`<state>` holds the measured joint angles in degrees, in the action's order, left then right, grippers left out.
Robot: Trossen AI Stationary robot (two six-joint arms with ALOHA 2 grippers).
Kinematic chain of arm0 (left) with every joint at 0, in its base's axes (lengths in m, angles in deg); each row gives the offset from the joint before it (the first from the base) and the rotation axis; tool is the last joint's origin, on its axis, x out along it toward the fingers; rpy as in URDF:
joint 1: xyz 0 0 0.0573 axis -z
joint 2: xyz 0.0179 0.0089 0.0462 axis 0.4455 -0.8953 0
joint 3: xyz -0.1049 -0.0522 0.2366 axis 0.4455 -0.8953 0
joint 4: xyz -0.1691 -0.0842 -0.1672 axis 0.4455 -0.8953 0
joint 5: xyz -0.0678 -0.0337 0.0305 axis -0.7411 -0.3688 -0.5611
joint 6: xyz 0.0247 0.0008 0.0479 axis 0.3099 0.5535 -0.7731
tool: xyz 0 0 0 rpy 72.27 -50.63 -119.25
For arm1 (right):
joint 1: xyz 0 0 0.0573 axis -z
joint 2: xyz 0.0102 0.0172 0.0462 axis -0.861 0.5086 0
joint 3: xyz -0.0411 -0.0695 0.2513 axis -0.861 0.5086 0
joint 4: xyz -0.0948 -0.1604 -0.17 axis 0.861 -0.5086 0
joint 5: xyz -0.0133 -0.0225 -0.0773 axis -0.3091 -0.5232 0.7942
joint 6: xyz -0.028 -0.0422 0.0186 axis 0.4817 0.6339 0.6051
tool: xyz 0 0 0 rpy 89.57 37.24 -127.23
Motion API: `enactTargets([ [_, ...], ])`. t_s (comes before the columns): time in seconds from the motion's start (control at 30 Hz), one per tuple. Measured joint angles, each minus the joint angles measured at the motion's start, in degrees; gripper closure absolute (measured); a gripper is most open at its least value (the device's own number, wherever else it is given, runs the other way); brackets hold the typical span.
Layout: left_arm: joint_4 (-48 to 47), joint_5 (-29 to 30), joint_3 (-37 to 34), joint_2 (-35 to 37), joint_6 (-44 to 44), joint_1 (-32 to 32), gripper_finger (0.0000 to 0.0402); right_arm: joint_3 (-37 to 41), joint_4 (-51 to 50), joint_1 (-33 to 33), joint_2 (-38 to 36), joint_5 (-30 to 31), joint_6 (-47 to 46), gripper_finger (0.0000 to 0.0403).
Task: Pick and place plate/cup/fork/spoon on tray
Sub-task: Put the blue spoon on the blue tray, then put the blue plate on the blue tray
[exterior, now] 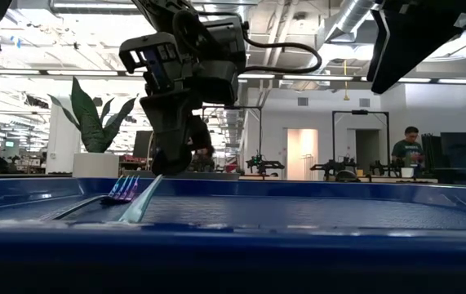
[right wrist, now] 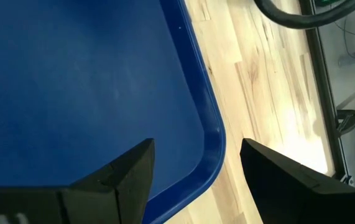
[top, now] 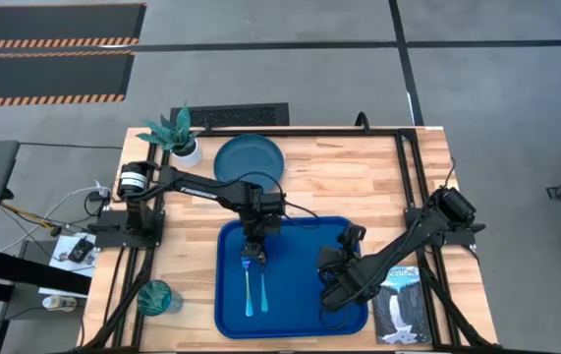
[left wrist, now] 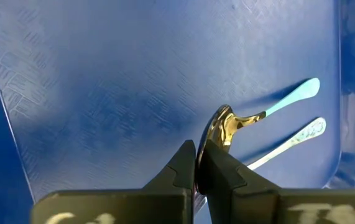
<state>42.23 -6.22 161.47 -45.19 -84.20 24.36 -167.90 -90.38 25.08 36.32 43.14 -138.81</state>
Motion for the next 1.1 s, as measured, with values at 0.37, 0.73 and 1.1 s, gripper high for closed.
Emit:
enactTargets([
  [0.37, -0.4, 2.7, -0.1, 0.0, 0.3, -0.4, 0.0365, 0.0, 0.0, 0.0, 0.0, -0.1, 0.0, 0.0143],
  [0.73, 0.8, 5.4, -0.1, 0.0, 0.2, -0.3, 0.0305, 0.0, 0.0, 0.0, 0.0, -0.1, 0.2, 0.0143],
  [1.1, -4.0, 3.1, 6.8, 0.3, 3.1, -1.3, 0.0286, 0.0, 0.2, 0.4, 0.0, -0.1, -0.1, 0.0143],
])
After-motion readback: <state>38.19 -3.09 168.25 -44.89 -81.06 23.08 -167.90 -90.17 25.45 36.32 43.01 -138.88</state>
